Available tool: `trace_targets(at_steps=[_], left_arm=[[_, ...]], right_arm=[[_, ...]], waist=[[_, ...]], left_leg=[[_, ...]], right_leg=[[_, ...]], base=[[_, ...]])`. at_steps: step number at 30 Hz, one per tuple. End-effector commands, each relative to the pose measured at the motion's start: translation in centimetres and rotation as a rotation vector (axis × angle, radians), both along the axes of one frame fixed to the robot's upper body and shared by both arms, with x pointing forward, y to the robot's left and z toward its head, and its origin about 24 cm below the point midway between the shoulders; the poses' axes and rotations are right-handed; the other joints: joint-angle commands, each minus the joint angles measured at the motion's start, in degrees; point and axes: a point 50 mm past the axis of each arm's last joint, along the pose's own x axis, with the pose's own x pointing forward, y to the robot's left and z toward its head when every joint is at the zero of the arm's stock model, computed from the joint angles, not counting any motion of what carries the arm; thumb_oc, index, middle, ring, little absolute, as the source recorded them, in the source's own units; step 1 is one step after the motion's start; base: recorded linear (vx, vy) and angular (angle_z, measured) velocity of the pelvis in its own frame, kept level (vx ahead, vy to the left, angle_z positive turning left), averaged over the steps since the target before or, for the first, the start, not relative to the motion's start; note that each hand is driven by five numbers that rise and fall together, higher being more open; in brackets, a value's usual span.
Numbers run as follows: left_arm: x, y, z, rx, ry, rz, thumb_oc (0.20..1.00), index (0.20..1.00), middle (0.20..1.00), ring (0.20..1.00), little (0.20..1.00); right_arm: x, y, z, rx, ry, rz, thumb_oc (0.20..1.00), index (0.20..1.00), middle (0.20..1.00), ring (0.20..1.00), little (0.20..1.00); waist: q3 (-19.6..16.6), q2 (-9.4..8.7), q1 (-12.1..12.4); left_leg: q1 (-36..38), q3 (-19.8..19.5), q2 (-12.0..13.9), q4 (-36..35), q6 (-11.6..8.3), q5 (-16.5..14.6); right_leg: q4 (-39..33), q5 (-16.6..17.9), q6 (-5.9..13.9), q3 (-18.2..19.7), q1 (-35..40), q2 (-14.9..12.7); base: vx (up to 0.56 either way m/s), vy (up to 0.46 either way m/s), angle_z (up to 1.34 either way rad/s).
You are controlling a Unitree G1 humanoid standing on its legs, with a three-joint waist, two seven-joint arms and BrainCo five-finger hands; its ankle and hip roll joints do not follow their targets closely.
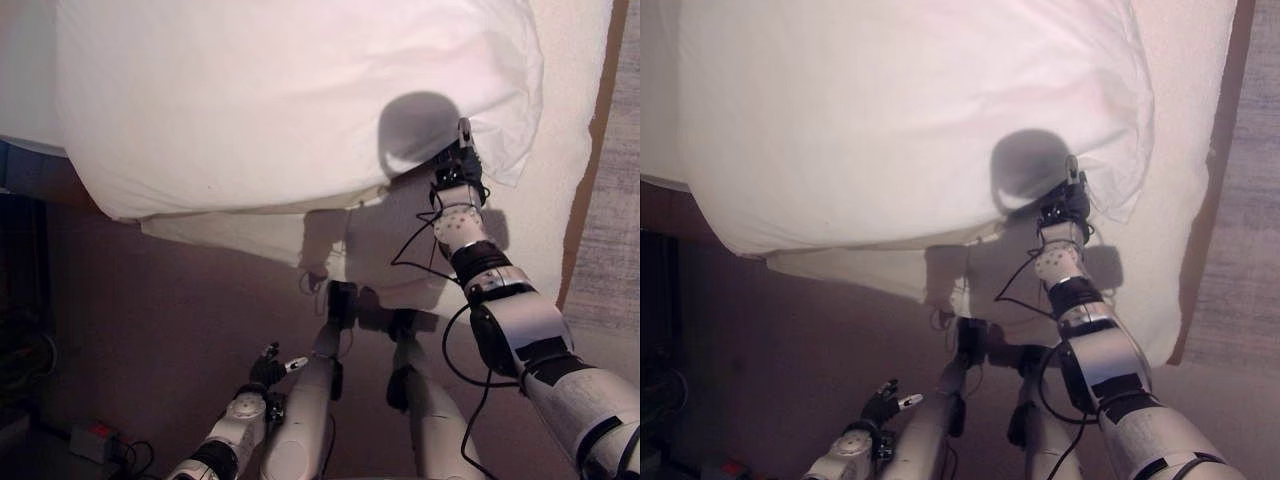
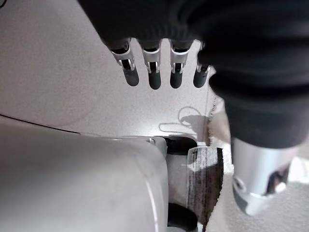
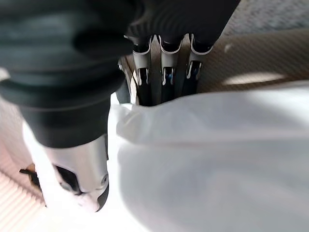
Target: Make the bed
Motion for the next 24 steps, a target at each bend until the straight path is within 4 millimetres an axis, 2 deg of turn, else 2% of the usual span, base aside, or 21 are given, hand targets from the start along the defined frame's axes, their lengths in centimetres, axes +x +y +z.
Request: trace_targets(at_steps=[1,5,7,8,9,10,11,12,13,14,15,16,17,18,19,20,21,22,23,24], left_arm=[[0.2,-0.4,0.1,0.047,-0.003,-0.048,1.000,1.000,1.000,1.000,1.000],[1.3,-1.3,1.2,0.038,-0.061,-0.061,1.000,1.000,1.000,1.000,1.000],[1.6,-1.5,1.5,0.031,-0.080,-0.059,1.000,1.000,1.000,1.000,1.000],[2.0,-1.9,2.0,0.011,-0.105,-0.065,1.000,1.000,1.000,1.000,1.000],[2.1,-1.9,2.0,0.011,-0.105,-0.065,1.000,1.000,1.000,1.000,1.000],[2.4,-2.3,2.5,-0.013,-0.130,-0.069,1.000,1.000,1.000,1.000,1.000],[2.7,-2.6,2.9,-0.038,-0.151,-0.072,1.000,1.000,1.000,1.000,1.000],[3.2,-3.5,3.9,-0.123,-0.189,-0.081,1.000,1.000,1.000,1.000,1.000],[3.1,-3.5,3.9,-0.123,-0.188,-0.080,1.000,1.000,1.000,1.000,1.000],[3.7,-4.3,5.3,-0.206,-0.251,-0.094,1.000,1.000,1.000,1.000,1.000],[3.7,-4.2,5.3,-0.206,-0.250,-0.093,1.000,1.000,1.000,1.000,1.000],[4.2,-5.1,7.3,-0.329,-0.325,-0.099,1.000,1.000,1.000,1.000,1.000],[4.1,-5.0,7.3,-0.328,-0.323,-0.098,1.000,1.000,1.000,1.000,1.000],[4.3,-5.2,8.1,-0.371,-0.353,-0.094,1.000,1.000,1.000,1.000,1.000],[5.0,-5.9,10.4,-0.493,-0.421,-0.102,1.000,1.000,1.000,1.000,1.000],[5.3,-6.2,11.3,-0.539,-0.449,-0.108,1.000,1.000,1.000,1.000,1.000],[5.3,-6.1,11.3,-0.539,-0.448,-0.108,1.000,1.000,1.000,1.000,1.000],[5.8,-6.5,12.6,-0.588,-0.483,-0.120,1.000,1.000,1.000,1.000,1.000],[6.5,-7.3,14.7,-0.673,-0.531,-0.155,1.000,1.000,1.000,1.000,1.000],[6.6,-7.3,14.8,-0.673,-0.531,-0.155,1.000,1.000,1.000,1.000,1.000]], right_arm=[[0.2,-0.8,5.5,-0.212,-0.076,-0.053,1.000,1.000,1.000,1.000,1.000],[0.6,-0.8,6.1,-0.419,0.047,-0.070,1.000,1.000,1.000,1.000,1.000],[0.6,-0.8,6.2,-0.446,0.064,-0.078,1.000,1.000,1.000,1.000,1.000],[0.7,-0.5,6.3,-0.501,0.068,-0.064,0.906,0.906,0.906,0.906,0.906],[0.7,-0.5,6.4,-0.501,0.068,-0.064,0.708,0.708,0.708,0.708,0.708],[0.7,-0.2,6.6,-0.519,0.054,-0.059,0.429,0.429,0.429,0.429,0.429],[0.7,0.0,6.7,-0.504,0.040,-0.050,0.200,0.200,0.200,0.200,0.200],[0.6,0.8,6.7,-0.476,-0.010,-0.020,0.200,0.200,0.200,0.200,0.200],[0.6,0.8,6.7,-0.475,-0.009,-0.020,0.200,0.200,0.200,0.200,0.200],[0.4,1.7,6.6,-0.481,-0.064,0.011,0.200,0.200,0.200,0.200,0.200],[0.4,1.7,6.6,-0.481,-0.062,0.011,0.200,0.200,0.200,0.200,0.200],[0.0,2.7,6.6,-0.478,-0.123,0.036,0.200,0.200,0.200,0.200,0.200],[0.0,2.7,6.6,-0.477,-0.122,0.036,0.200,0.200,0.200,0.200,0.200],[-0.2,2.9,6.5,-0.479,-0.141,0.040,0.200,0.200,0.200,0.200,0.200],[-0.7,3.6,6.8,-0.471,-0.196,0.056,0.200,0.200,0.200,0.200,0.200],[-0.9,3.8,6.9,-0.467,-0.216,0.058,0.200,0.200,0.200,0.200,0.200],[-0.9,3.8,6.9,-0.467,-0.216,0.058,0.200,0.200,0.200,0.200,0.200],[-1.2,4.0,7.1,-0.471,-0.245,0.063,0.200,0.200,0.200,0.200,0.200],[-1.7,4.3,7.6,-0.472,-0.291,0.065,0.200,0.200,0.200,0.200,0.200],[-1.7,4.3,7.6,-0.472,-0.291,0.065,0.200,0.200,0.200,0.200,0.200]], waist=[[1.0,-1.74,0.6],[2.2,-2.25,0.0],[2.5,-2.22,-0.1],[2.9,-2.16,-0.2],[3.0,-2.14,-0.2],[3.2,-2.08,-0.3],[3.3,-2.03,-0.4],[3.4,-2.06,-0.6],[3.4,-2.08,-0.6],[3.5,-2.30,-1.1],[3.5,-2.33,-1.1],[3.7,-2.49,-1.7],[3.6,-2.54,-1.7],[3.6,-2.69,-1.9],[3.5,-3.25,-2.8],[3.4,-3.53,-3.2],[3.4,-3.57,-3.1],[3.3,-3.93,-3.6],[3.1,-4.62,-4.5],[3.1,-4.64,-4.5]], left_leg=[[-0.9,0.4,-4.2,-0.2,-0.32,-0.6],[-1.0,0.5,-4.2,-0.2,-0.39,-0.5],[-1.0,0.5,-4.2,-0.2,-0.38,-0.5],[-0.7,0.4,-4.3,-0.2,-0.36,-0.4],[-0.7,0.4,-4.3,-0.2,-0.36,-0.4],[-0.5,0.5,-4.3,-0.2,-0.37,-0.4],[-0.4,0.5,-4.4,-0.2,-0.34,-0.4],[0.1,0.6,-4.4,-0.2,-0.28,-0.5],[0.1,0.6,-4.4,-0.2,-0.28,-0.6],[0.5,0.8,-4.4,-0.2,-0.21,-0.6],[0.6,0.8,-4.4,-0.2,-0.21,-0.6],[1.3,1.1,-4.4,-0.2,-0.11,-0.8],[1.3,1.1,-4.4,-0.2,-0.11,-0.8],[1.7,1.3,-4.3,-0.2,-0.04,-0.9],[2.5,1.7,-4.3,-0.2,0.03,-1.2],[2.8,1.9,-4.3,-0.2,0.06,-1.3],[2.8,1.9,-4.3,-0.2,0.06,-1.3],[3.1,2.2,-4.2,-0.2,0.04,-1.3],[3.8,2.5,-4.1,-0.2,-0.01,-1.5],[3.8,2.6,-4.1,-0.2,-0.01,-1.5]], right_leg=[[2.2,-0.1,4.68,5.8,0.9,-2.6],[2.4,0.2,4.71,5.9,0.7,-2.5],[2.4,0.3,4.72,5.8,0.8,-2.5],[2.4,0.3,4.72,5.9,0.9,-2.5],[2.4,0.3,4.72,5.9,1.0,-2.5],[2.4,0.3,4.74,5.8,1.0,-2.6],[2.4,0.3,4.76,5.8,1.2,-2.6],[2.3,0.4,4.82,6.0,1.5,-2.6],[2.3,0.4,4.82,6.0,1.5,-2.6],[2.1,0.5,4.87,6.3,1.9,-2.5],[2.1,0.5,4.88,6.3,1.9,-2.5],[2.1,0.6,4.94,6.7,2.4,-2.5],[2.1,0.6,4.95,6.7,2.4,-2.5],[2.2,0.6,4.91,6.9,2.6,-2.5],[2.1,0.8,4.97,7.4,3.1,-2.4],[2.1,1.0,4.99,7.6,3.2,-2.4],[2.1,1.0,4.99,7.7,3.3,-2.4],[2.0,1.2,5.06,8.0,3.5,-2.4],[1.8,1.4,5.15,8.4,3.9,-2.3],[1.8,1.4,5.16,8.4,3.9,-2.3]], base=[[0.00,0.000,0.00],[0.00,0.000,0.00],[0.00,0.000,0.00],[0.00,0.000,0.00],[0.00,0.000,0.00],[0.00,0.000,0.00],[0.00,0.000,0.00],[0.00,0.000,0.00],[0.00,0.000,0.00],[0.00,0.000,0.00],[-0.03,0.038,-0.01],[0.00,0.000,0.00],[-0.03,0.039,-0.03],[-0.03,0.043,-0.02],[-0.04,0.056,-0.03],[-0.03,0.042,0.01],[0.00,0.000,0.00],[-0.05,0.028,-0.14],[-0.05,0.028,-0.19],[-0.06,0.029,-0.22]])
